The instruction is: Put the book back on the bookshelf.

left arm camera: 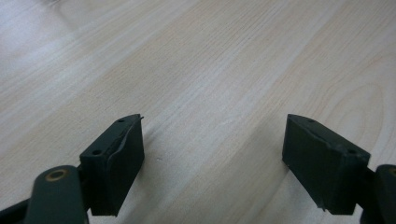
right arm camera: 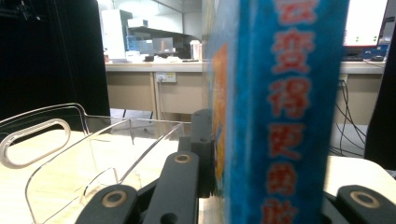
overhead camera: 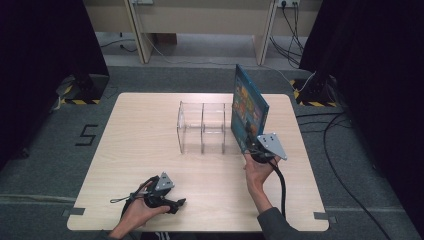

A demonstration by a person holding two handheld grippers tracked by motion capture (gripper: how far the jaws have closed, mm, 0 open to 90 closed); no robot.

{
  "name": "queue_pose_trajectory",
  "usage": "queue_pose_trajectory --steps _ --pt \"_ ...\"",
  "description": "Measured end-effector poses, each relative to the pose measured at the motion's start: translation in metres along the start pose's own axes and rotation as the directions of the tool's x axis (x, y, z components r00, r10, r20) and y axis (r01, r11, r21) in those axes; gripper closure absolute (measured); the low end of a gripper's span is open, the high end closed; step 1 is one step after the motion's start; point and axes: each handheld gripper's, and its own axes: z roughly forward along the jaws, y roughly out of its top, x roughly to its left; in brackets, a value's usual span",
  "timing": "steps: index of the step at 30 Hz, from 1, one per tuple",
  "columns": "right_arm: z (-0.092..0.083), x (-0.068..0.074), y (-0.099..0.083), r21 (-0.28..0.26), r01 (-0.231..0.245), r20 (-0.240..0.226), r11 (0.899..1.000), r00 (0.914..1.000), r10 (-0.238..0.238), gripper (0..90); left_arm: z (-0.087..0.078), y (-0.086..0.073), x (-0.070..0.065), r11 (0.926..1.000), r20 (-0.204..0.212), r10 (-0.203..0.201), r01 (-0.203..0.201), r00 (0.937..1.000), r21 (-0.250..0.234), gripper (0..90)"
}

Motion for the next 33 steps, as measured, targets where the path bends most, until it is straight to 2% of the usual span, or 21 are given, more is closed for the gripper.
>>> queue_pose_trajectory --steps 13,17,22,31,33 --pt "0.005 0.003 -0.006 -0.015 -0.004 -0.004 1.000 1.0000 0.004 83.0 0.000 0.000 -0.001 1.0000 0.002 0.004 -0.004 1.0000 0.003 19.9" --pt "0.002 0.003 -0.007 -0.006 0.004 0.002 1.000 1.0000 -0.004 82.6 -0.001 0.000 -0.001 1.0000 0.004 0.004 -0.004 1.0000 0.004 19.9" --pt "-0.004 0.000 -0.010 0.008 -0.028 0.015 1.000 0.9995 0.028 81.5 -0.001 0.000 -0.001 1.0000 0.003 0.002 -0.002 1.0000 0.004 19.9" --pt "-0.008 -0.002 -0.010 0.011 0.000 0.015 1.000 0.9999 0.000 79.9 -0.001 0.000 -0.001 1.0000 0.002 0.003 -0.003 1.0000 0.003 19.9" --pt "-0.010 -0.002 -0.009 0.005 -0.008 0.011 1.000 0.9999 0.008 77.5 -0.001 -0.001 -0.001 1.0000 0.002 0.003 -0.003 1.0000 0.002 19.9"
